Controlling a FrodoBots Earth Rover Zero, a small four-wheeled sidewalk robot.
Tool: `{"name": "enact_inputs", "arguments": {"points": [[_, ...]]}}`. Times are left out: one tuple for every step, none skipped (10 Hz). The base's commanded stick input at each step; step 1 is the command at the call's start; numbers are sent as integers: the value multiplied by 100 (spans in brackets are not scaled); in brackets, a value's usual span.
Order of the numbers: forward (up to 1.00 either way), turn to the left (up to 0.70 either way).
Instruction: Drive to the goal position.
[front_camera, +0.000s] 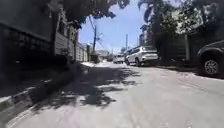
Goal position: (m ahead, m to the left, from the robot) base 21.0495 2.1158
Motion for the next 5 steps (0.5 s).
{"name": "enact_inputs", "arguments": {"points": [[100,3],[100,3],[100,3],[100,3],[100,3]]}}
